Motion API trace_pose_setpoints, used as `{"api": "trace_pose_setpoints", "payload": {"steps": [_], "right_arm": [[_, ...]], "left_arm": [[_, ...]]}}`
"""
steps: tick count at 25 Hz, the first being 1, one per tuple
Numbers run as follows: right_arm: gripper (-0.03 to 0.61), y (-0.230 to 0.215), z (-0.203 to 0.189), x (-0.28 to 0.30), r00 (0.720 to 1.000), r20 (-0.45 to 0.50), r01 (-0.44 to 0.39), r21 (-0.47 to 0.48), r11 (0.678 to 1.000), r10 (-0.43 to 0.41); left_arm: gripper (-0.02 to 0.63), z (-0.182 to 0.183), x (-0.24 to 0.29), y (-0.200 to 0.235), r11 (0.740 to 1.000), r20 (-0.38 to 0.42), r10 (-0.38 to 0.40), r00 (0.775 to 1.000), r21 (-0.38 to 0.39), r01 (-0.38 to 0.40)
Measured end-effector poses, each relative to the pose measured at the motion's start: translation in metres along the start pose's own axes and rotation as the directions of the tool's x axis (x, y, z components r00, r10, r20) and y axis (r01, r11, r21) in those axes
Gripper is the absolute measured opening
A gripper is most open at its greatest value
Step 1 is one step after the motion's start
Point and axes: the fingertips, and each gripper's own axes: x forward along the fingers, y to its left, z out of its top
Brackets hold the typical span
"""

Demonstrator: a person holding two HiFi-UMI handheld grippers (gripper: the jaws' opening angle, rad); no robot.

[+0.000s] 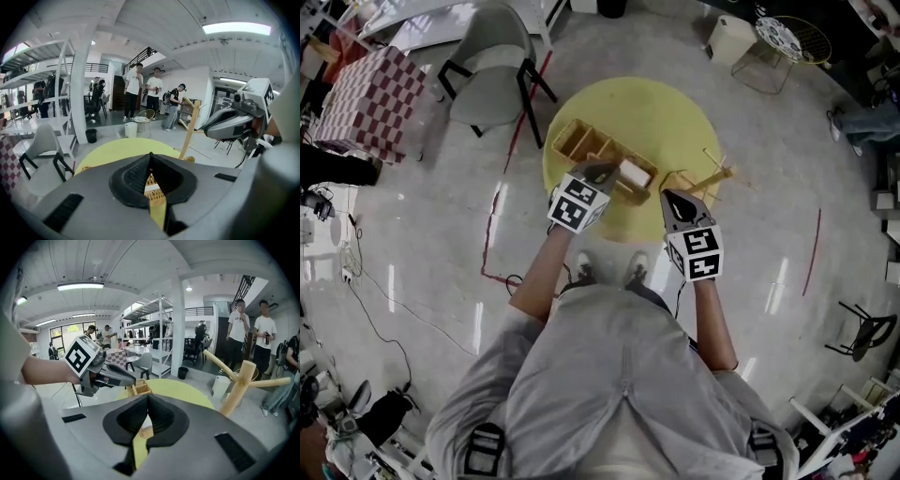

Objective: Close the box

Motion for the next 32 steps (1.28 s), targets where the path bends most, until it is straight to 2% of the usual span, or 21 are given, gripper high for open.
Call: {"api": "trace_pose_setpoints", "payload": {"steps": [9, 19, 26, 32], "right_arm": [[0.023, -0.012, 0.003, 0.010, 0.999, -0.006, 0.039, 0.032, 0.999, -0.039], [0.023, -0.032, 0.002, 0.009, 0.993, -0.023, 0.121, 0.079, 0.989, -0.120], [0.023, -0.044, -0.004, 0.008, 0.988, -0.037, 0.154, 0.100, 0.983, -0.151], [0.023, -0.051, -0.006, 0.006, 0.988, -0.041, 0.154, 0.101, 0.983, -0.151]], "left_arm": [[0.040, 0.014, 0.052, 0.012, 0.997, -0.014, -0.074, 0.997, 0.030, 0.074], [0.040, 0.003, 0.110, 0.025, 0.989, -0.094, -0.139, 0.986, 0.027, 0.142], [0.040, -0.020, 0.147, 0.033, 0.989, -0.218, -0.139, 0.966, 0.018, 0.146], [0.040, -0.038, 0.167, 0.037, 0.991, -0.269, -0.099, 0.958, 0.057, 0.119]]}}
